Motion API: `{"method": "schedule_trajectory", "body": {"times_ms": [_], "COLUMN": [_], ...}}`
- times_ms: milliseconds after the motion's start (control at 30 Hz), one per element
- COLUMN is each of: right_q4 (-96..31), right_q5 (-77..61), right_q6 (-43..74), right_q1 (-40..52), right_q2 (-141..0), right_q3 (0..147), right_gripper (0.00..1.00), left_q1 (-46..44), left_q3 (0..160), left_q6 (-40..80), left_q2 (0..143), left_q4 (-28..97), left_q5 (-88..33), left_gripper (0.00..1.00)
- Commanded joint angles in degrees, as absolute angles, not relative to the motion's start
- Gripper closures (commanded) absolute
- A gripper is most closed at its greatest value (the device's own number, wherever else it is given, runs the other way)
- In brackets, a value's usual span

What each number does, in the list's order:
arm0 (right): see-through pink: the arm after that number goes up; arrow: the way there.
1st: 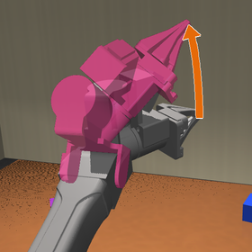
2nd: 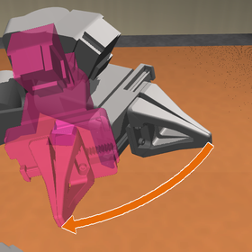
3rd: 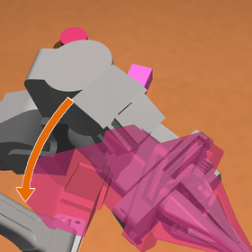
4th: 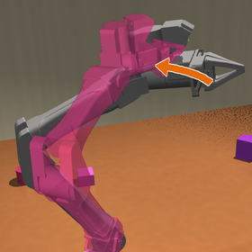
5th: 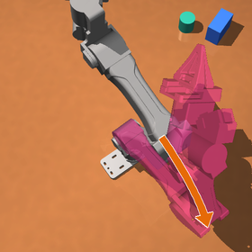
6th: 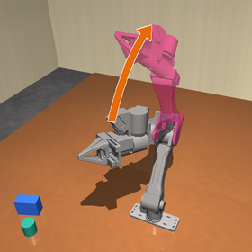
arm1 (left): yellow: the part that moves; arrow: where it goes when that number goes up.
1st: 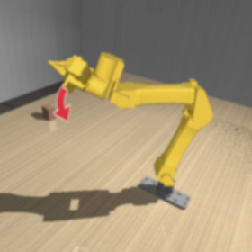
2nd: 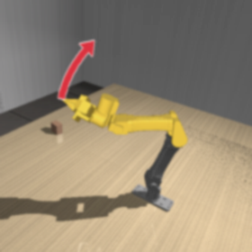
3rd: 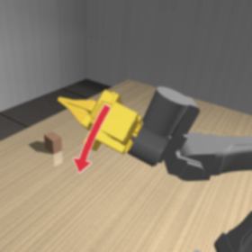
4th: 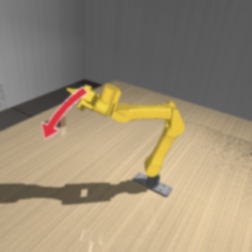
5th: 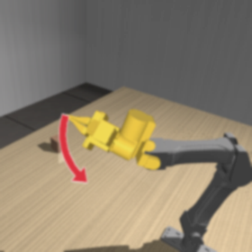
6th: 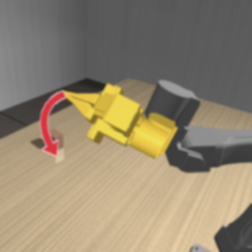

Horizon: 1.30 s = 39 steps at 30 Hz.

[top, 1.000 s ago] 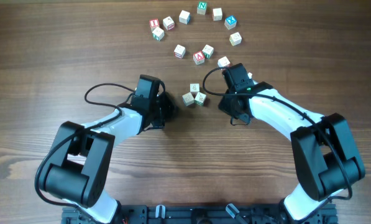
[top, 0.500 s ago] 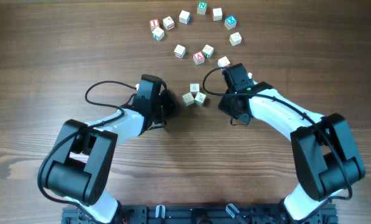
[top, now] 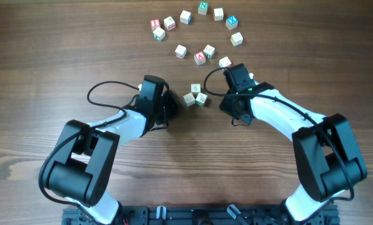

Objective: Form a circle

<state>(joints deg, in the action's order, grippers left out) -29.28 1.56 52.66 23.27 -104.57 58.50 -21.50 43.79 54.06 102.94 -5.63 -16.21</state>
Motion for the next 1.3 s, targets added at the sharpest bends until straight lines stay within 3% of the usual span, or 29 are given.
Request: {"method": "schedule_trajectory", "body": {"times_ms": [0, 1267], "right_q4": [-29.2, -29.0], "right_q5": [1.7, 1.5], "right_q6": [52.5, 52.5], "right_q1": [23.4, 23.4], "right_q2": [-104.7, -104.7], "right_q3": [58.4, 58.4], "right_gripper": [0.95, 0.95], "left_q1": [-22.0, -22.8], "left_q3": [43.0, 43.0], "left_q6": [53.1, 53.1], "left_q2": [103.9, 103.9], "left_q4": [-6.3, -12.1], "left_q5": [-15.2, -13.3], "left_gripper": [0.96, 0.96]}}
